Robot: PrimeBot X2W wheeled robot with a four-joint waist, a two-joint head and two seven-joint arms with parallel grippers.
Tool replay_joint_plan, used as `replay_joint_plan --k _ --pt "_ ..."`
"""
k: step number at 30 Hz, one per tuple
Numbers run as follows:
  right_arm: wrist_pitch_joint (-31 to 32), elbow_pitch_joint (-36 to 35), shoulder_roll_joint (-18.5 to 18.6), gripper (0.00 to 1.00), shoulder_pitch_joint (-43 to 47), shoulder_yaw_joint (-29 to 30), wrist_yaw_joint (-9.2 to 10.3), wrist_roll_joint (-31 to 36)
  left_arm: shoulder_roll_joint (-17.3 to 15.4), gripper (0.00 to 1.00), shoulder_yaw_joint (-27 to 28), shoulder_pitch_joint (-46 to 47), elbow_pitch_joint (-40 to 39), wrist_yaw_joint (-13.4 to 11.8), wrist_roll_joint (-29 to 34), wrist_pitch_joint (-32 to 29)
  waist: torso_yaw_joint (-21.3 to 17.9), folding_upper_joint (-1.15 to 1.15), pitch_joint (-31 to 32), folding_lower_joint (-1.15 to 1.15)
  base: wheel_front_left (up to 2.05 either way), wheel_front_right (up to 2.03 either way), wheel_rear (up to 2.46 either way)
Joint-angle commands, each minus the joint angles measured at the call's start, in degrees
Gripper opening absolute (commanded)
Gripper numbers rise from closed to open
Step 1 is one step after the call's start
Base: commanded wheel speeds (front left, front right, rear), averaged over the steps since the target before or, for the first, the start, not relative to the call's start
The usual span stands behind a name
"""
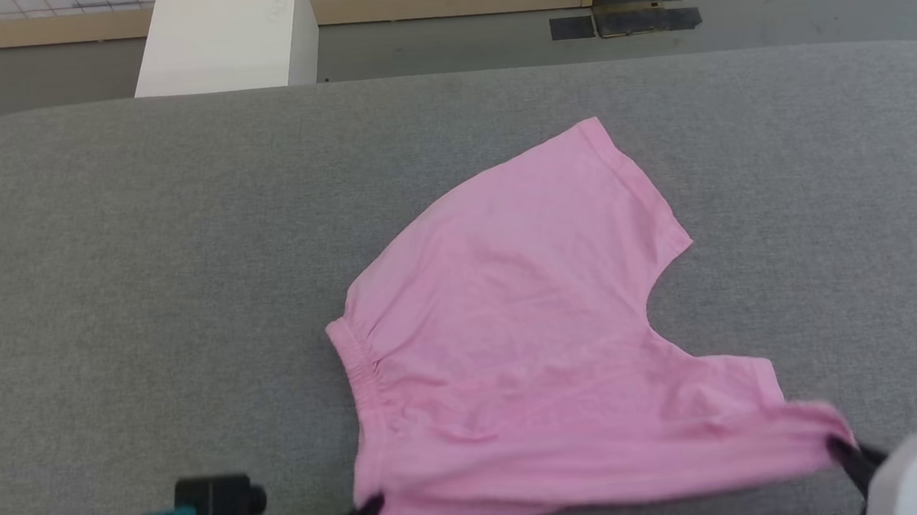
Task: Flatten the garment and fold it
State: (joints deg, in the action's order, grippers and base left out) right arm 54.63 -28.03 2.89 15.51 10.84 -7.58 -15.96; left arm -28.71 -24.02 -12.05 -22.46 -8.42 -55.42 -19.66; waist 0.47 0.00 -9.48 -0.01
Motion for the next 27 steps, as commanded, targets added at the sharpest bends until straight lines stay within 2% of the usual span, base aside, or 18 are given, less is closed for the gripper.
replay_joint_plan --k 1,5,10,16,27 --pt "-0.75 -0.61 0.03 0.0 -3.08 -0.68 0.09 1.31 0.45 0.0 0.65 2.87 0.32 1.01 0.67 1.04 0.33 0.0 -0.22 0.01 0.0 0.0 0.0" --pt "-1.17 1.62 1.98 0.0 -11.55 -3.23 0.09 2.98 2.92 0.0 1.04 9.57 3.17 3.86 1.78 3.96 1.03 0.0 -1.13 0.01 0.0 0.0 0.0" --pt "-2.43 9.19 5.72 0.0 -24.47 -6.0 0.09 3.06 6.6 0.0 1.48 18.27 9.92 6.04 2.58 6.8 2.12 0.0 -3.28 0.01 0.0 0.0 0.0" --pt "-6.78 20.92 7.82 0.0 -38.72 -8.51 0.09 3.52 10.06 0.0 2.53 26.2 18.36 5.65 4.27 10.01 3.45 0.0 -6.58 0.01 0.0 0.0 0.0" --pt "-15.12 44.47 10.34 0.0 -58.49 -13.75 0.09 6.34 12.56 0.0 1.56 33.21 26.42 4.66 6.85 11.42 6.64 0.0 -13.99 0.01 0.0 0.0 0.0"
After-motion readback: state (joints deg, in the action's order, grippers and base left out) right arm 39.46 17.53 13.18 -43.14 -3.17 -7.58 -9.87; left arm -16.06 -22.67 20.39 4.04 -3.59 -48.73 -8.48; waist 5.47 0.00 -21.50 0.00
